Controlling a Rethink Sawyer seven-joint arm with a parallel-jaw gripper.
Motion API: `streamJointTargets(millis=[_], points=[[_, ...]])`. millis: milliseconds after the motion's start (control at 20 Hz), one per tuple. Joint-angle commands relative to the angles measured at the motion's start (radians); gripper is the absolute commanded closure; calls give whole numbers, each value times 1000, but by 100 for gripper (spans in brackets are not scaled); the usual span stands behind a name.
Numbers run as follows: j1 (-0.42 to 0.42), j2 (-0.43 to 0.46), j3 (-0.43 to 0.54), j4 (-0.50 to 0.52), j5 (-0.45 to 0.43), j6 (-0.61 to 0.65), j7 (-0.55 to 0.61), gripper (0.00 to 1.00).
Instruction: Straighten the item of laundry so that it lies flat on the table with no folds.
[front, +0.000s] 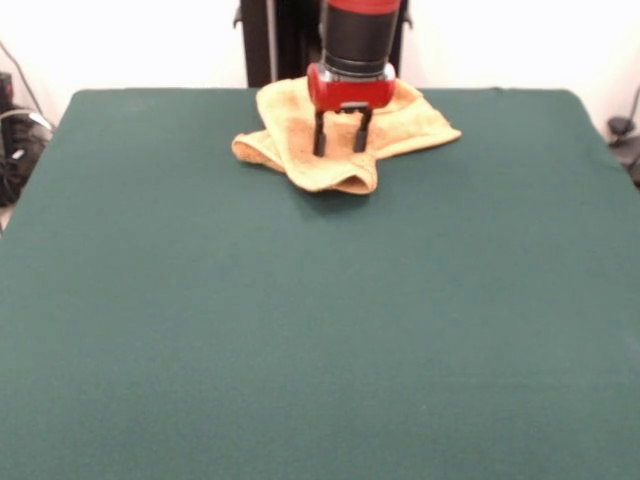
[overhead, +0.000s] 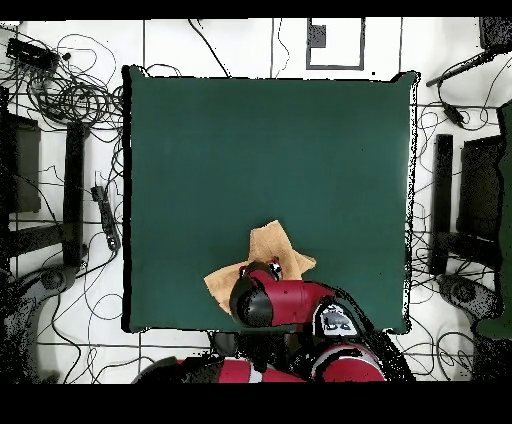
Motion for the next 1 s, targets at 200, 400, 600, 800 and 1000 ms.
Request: streamJointTargets(millis=[200, 400, 600, 800, 1000], points=[[7, 263, 39, -92, 19, -41, 165, 0], [7, 263, 39, -92, 21, -37, 165, 0], [10, 261, 37, -93, 26, -36, 168, 0], [11, 261, 36, -93, 28, -34, 170, 0], [10, 261, 37, -91, 27, -31, 168, 0]])
